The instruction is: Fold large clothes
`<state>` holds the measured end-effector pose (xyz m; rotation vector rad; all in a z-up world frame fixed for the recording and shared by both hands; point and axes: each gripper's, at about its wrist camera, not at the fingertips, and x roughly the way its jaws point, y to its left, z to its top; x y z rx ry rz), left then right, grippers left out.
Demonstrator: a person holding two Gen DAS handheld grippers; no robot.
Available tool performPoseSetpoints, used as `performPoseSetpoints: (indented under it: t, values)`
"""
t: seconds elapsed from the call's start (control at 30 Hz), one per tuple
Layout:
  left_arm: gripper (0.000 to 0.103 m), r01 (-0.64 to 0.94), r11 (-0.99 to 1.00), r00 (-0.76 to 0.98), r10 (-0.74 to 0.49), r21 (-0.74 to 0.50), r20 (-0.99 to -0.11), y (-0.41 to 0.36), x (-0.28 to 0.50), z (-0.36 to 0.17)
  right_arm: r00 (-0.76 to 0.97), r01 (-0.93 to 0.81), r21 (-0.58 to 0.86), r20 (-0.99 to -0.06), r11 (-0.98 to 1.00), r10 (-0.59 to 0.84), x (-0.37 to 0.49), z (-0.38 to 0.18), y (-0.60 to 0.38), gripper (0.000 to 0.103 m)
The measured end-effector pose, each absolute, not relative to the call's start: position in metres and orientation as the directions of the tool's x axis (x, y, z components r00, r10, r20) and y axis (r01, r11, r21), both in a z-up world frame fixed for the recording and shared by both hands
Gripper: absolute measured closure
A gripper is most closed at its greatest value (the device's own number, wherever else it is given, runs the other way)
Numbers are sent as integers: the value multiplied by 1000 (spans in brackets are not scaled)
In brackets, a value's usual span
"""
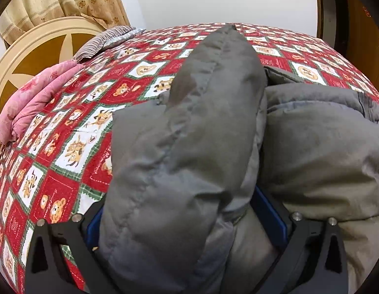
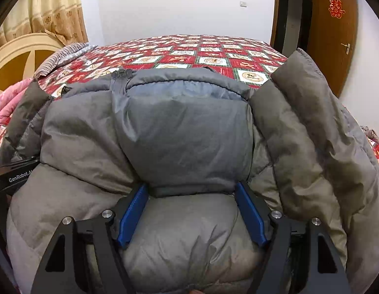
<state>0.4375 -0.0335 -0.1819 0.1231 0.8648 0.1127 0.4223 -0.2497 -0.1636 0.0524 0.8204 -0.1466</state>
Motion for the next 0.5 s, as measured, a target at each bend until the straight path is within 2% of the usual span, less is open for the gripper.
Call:
performPoseSetpoints:
  t: [0.5]
  values:
    - [0, -35, 992, 631, 119, 125, -767, -27, 437, -177, 661, 149, -43, -739, 988, -132, 427, -166, -245, 28]
